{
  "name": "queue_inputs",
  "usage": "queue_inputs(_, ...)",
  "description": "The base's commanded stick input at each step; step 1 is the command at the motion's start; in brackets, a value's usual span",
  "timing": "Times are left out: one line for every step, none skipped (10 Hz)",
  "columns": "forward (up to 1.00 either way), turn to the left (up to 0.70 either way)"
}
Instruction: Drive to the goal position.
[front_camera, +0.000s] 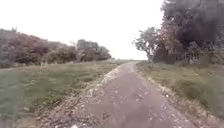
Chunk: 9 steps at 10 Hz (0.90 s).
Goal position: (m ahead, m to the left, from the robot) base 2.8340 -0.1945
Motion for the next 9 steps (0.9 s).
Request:
queue_inputs(0.7, 0.0)
queue_inputs(0.7, 0.0)
queue_inputs(0.7, 0.0)
queue_inputs(0.7, 0.0)
queue_inputs(0.7, 0.0)
queue_inputs(0.7, 0.0)
queue_inputs(0.7, 0.0)
queue_inputs(0.7, 0.0)
queue_inputs(0.7, 0.0)
